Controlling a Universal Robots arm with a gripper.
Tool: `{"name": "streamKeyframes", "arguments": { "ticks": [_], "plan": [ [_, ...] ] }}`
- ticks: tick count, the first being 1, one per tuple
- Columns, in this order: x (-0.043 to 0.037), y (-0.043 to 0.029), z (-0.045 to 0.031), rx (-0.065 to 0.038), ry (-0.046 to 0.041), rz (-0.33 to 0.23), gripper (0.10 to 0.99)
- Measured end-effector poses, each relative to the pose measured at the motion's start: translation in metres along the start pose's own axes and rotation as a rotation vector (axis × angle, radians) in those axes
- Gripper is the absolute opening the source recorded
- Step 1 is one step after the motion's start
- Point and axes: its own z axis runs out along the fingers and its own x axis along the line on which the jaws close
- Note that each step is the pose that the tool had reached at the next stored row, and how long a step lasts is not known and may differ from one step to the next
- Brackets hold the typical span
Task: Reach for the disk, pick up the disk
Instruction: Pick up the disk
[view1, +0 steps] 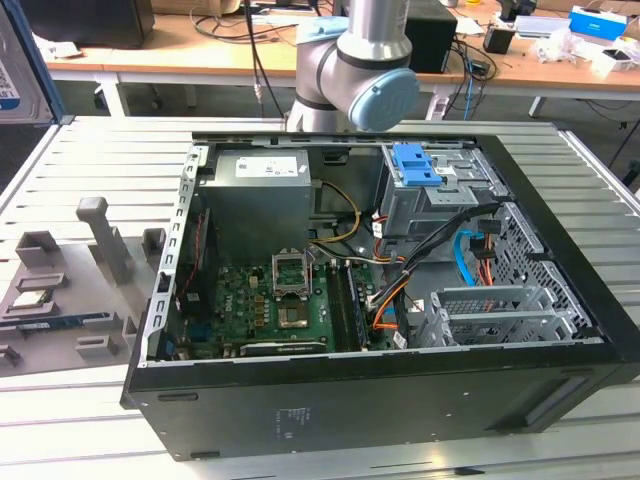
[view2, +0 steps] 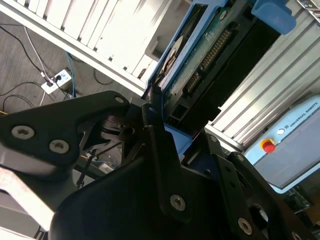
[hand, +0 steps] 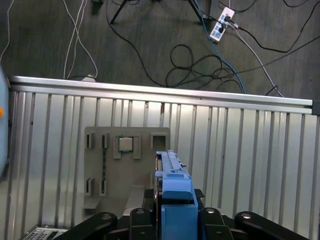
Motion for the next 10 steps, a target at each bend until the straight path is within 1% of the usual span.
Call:
{"name": "streamKeyframes", "arguments": {
  "ticks": [6, 10],
  "plan": [
    [0.0017, -0.0203, -0.0006, 0.000, 0.0001, 0.000, 0.369],
    [0.0035, -0.0434, -0.0013, 0.000, 0.0001, 0.000, 0.369]
  ]
}}
